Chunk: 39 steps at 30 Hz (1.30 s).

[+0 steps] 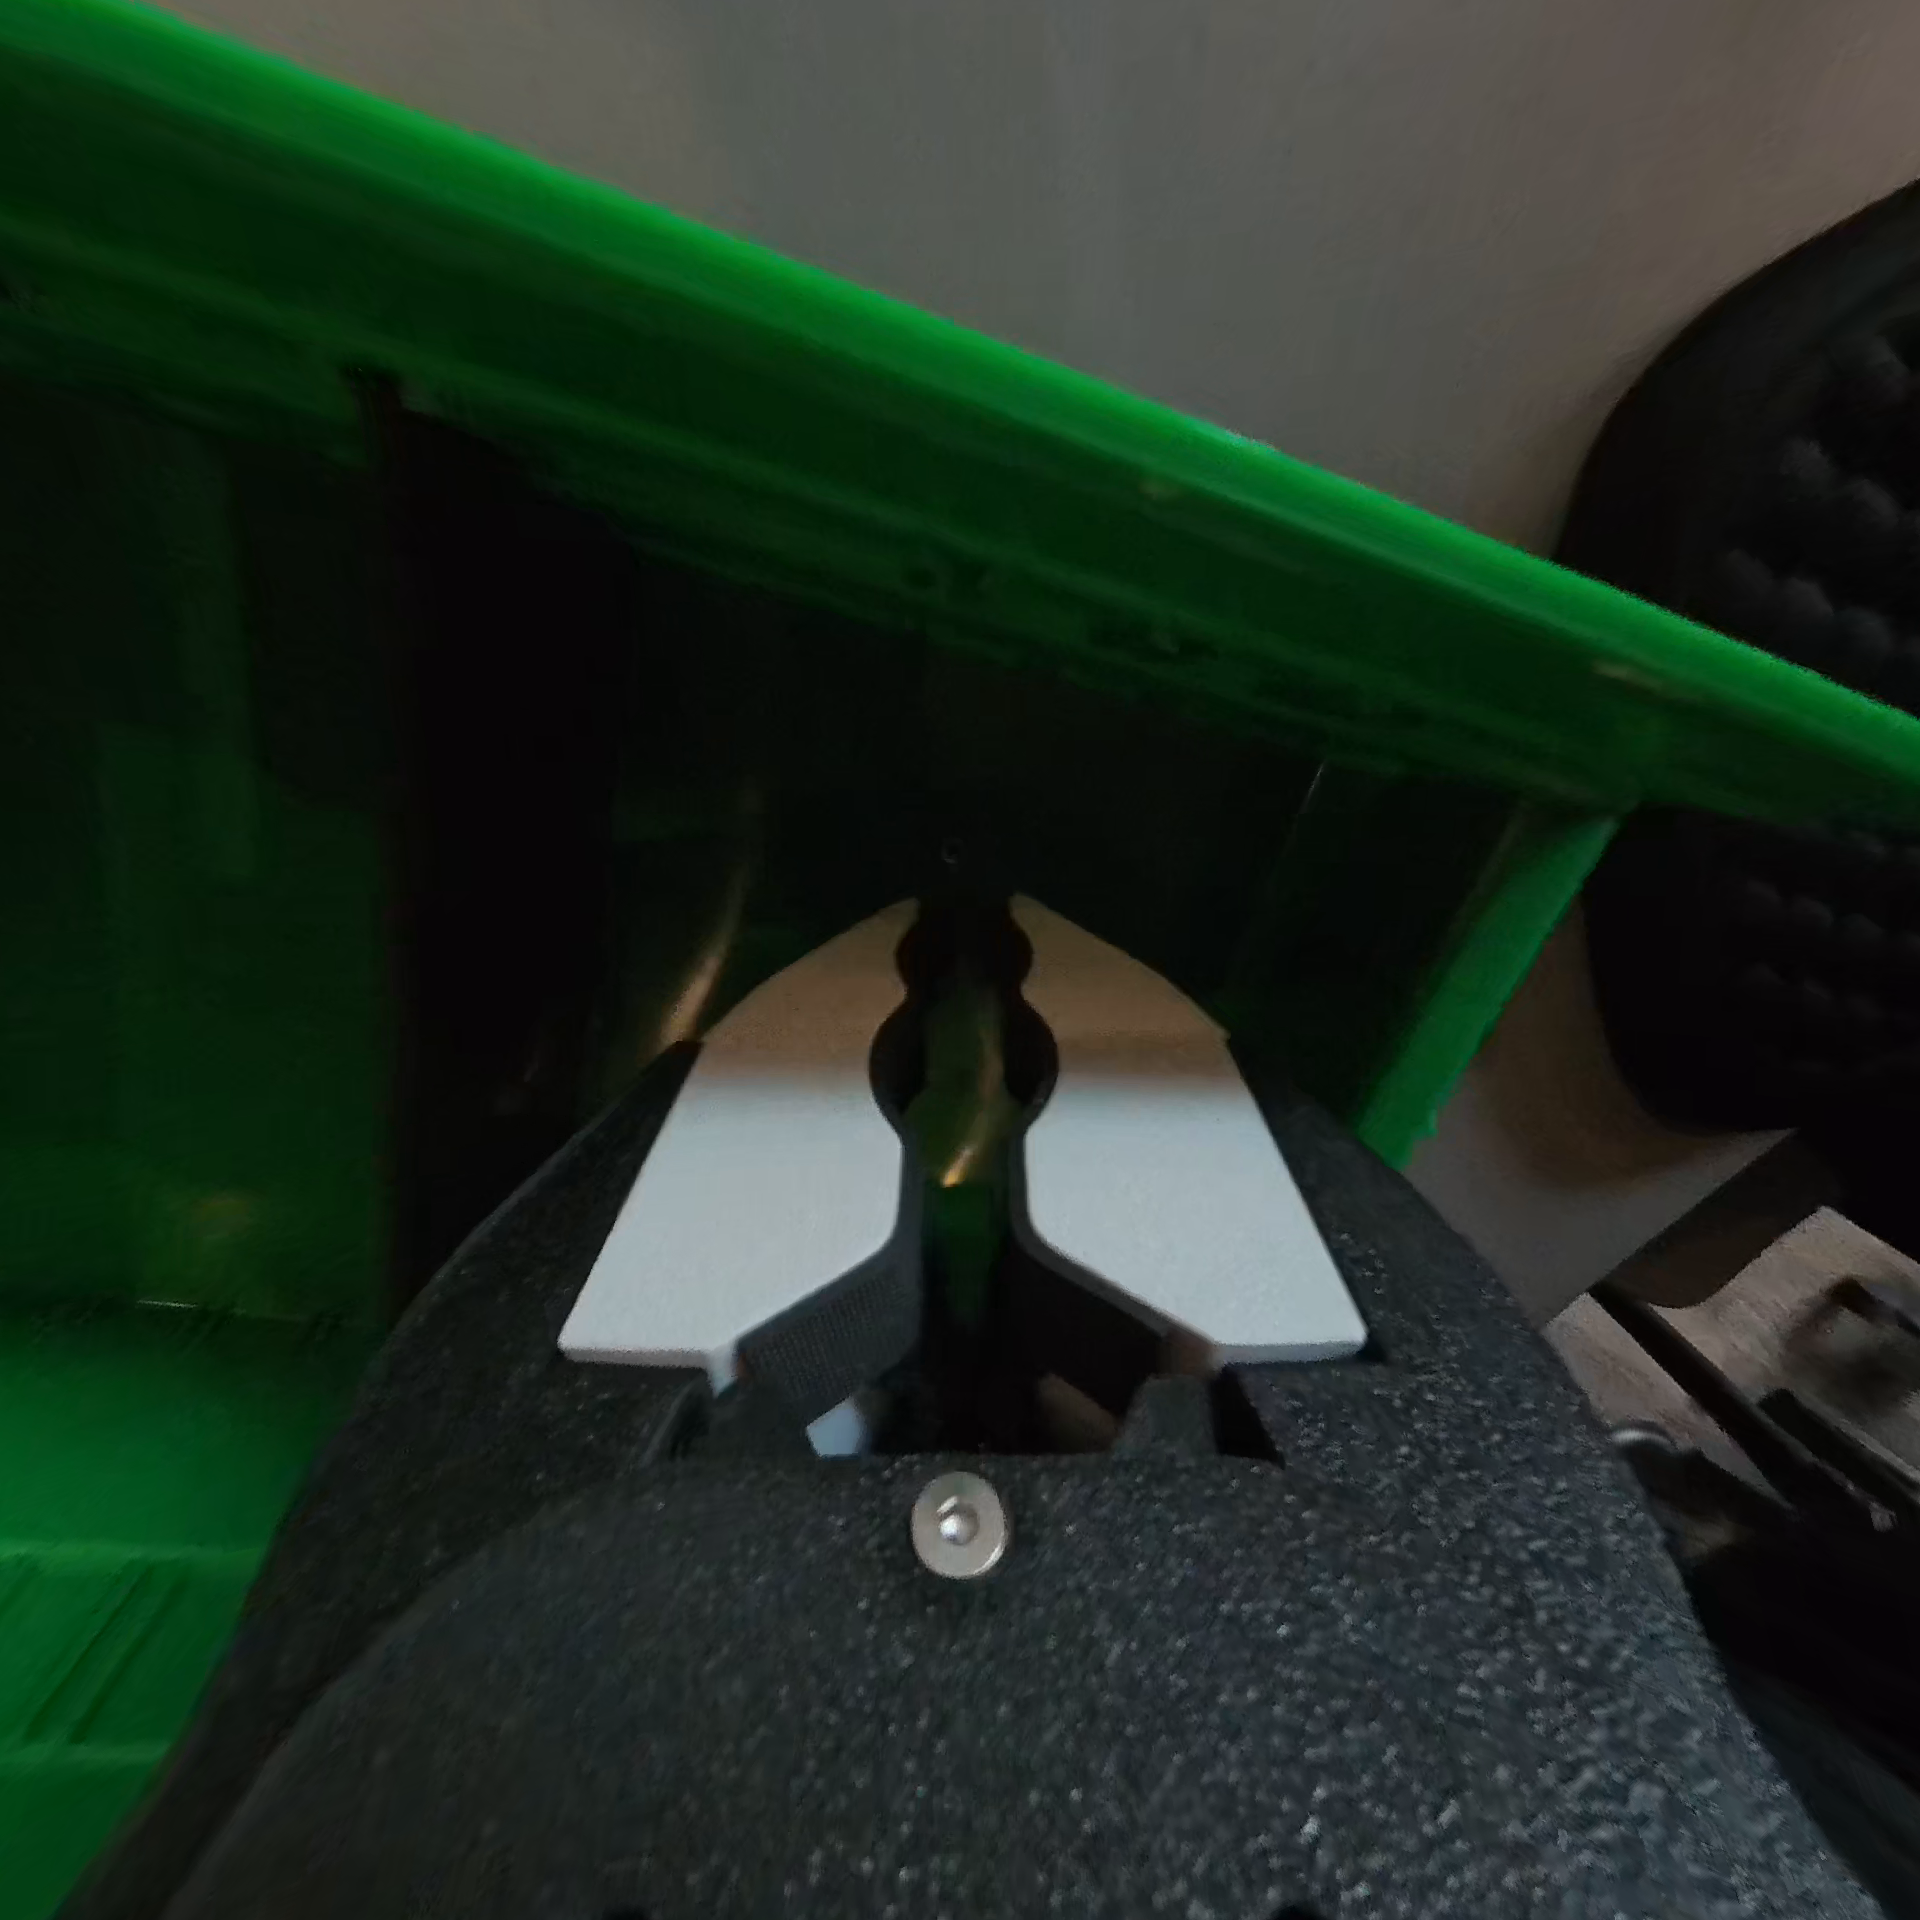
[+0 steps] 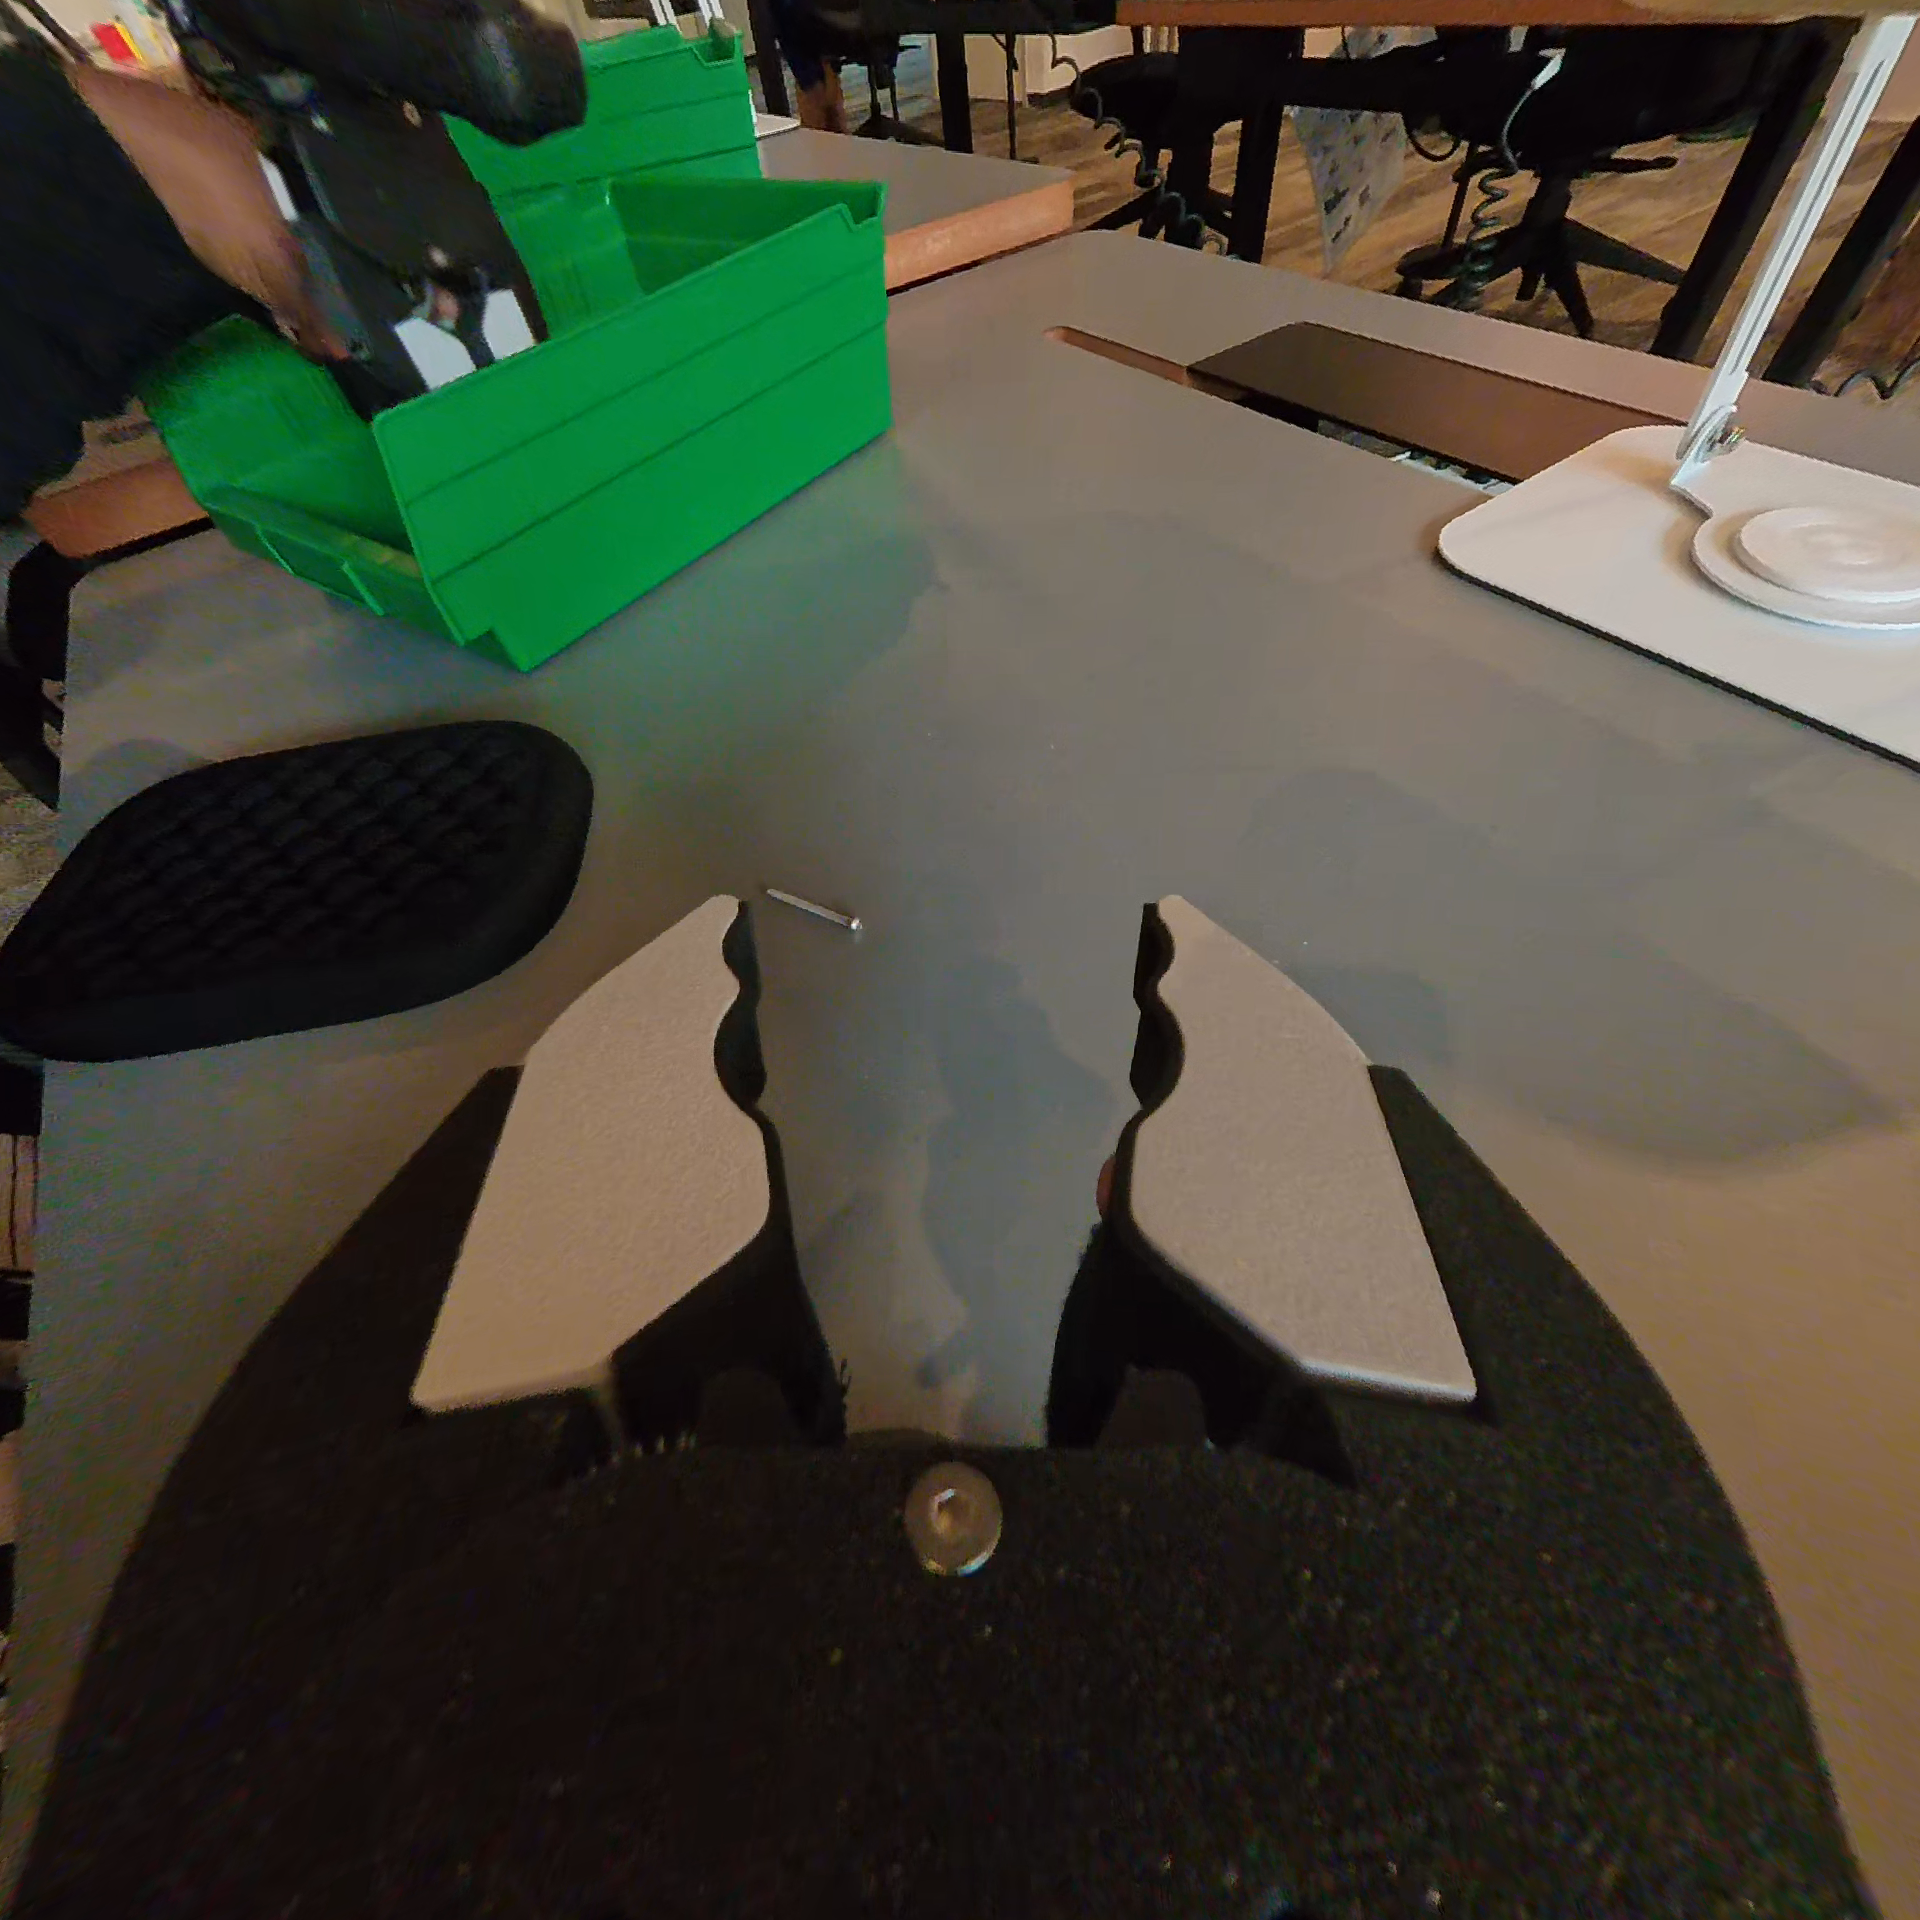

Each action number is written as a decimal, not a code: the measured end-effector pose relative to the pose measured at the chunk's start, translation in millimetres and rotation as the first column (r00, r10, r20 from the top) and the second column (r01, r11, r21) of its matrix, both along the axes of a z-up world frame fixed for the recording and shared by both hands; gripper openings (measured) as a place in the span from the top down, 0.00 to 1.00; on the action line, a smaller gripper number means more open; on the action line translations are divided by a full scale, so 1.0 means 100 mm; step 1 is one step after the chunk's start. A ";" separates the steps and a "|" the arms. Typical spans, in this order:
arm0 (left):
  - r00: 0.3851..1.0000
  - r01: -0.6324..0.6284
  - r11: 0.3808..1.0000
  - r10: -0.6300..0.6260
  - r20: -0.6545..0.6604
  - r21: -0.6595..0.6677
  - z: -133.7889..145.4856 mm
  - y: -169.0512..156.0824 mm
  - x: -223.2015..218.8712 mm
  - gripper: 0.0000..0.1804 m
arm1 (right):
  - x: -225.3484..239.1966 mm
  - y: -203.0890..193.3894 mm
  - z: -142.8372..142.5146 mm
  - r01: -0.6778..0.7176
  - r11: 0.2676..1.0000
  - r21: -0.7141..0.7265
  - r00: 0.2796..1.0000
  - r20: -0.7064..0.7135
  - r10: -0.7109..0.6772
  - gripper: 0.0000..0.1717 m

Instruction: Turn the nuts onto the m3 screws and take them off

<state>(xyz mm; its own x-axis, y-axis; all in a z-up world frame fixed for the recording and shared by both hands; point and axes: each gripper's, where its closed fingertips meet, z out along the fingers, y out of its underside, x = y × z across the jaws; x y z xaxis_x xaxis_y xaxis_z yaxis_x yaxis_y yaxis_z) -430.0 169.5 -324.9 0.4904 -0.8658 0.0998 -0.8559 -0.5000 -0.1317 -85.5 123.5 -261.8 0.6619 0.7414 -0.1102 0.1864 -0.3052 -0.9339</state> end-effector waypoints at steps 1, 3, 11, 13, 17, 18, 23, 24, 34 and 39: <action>1.000 0.000 1.000 0.000 -0.012 -0.008 -0.04 0.00 0.00 0.93 | 0.00 0.00 0.00 0.001 1.000 0.001 1.000 0.000 -0.001 0.60; 1.000 0.003 1.000 -0.003 -0.012 -0.018 -0.11 0.02 0.04 0.93 | 0.00 0.00 0.00 0.002 1.000 0.001 1.000 0.001 -0.002 0.60; 0.991 0.062 0.998 -0.062 -0.116 -0.006 -0.14 0.04 0.06 0.95 | 0.02 0.01 0.00 0.011 1.000 0.001 1.000 0.002 -0.011 0.60; 0.991 0.069 0.998 -0.069 -0.119 -0.006 -0.15 0.03 0.06 0.95 | 0.02 0.01 0.00 0.011 1.000 0.002 1.000 0.001 -0.011 0.60; 0.994 0.072 0.997 -0.071 -0.087 0.004 -0.14 0.02 0.07 0.98 | 0.02 0.01 0.00 0.010 1.000 -0.001 1.000 -0.004 -0.010 0.60; 0.995 0.068 0.998 -0.068 -0.076 0.005 -0.14 0.02 0.07 0.97 | 0.02 0.01 0.00 0.009 1.000 -0.002 1.000 -0.005 -0.009 0.60; 0.998 0.048 0.999 -0.047 -0.042 0.011 -0.07 0.00 0.03 0.97 | 0.02 0.00 0.01 0.006 1.000 0.002 1.000 -0.009 -0.006 0.60; 0.998 0.045 0.999 -0.044 -0.037 0.019 -0.04 0.01 0.02 0.97 | 0.02 0.00 0.01 0.005 1.000 0.000 1.000 -0.011 -0.005 0.60; 0.995 0.099 0.983 -0.097 -0.023 0.152 0.63 0.06 0.13 0.97 | 0.02 0.01 0.00 0.001 1.000 -0.007 1.000 -0.012 -0.001 0.60; 0.963 0.252 0.938 -0.267 0.030 0.239 1.01 -0.08 0.76 0.97 | 0.03 0.01 0.00 0.005 1.000 -0.007 1.000 -0.016 -0.005 0.60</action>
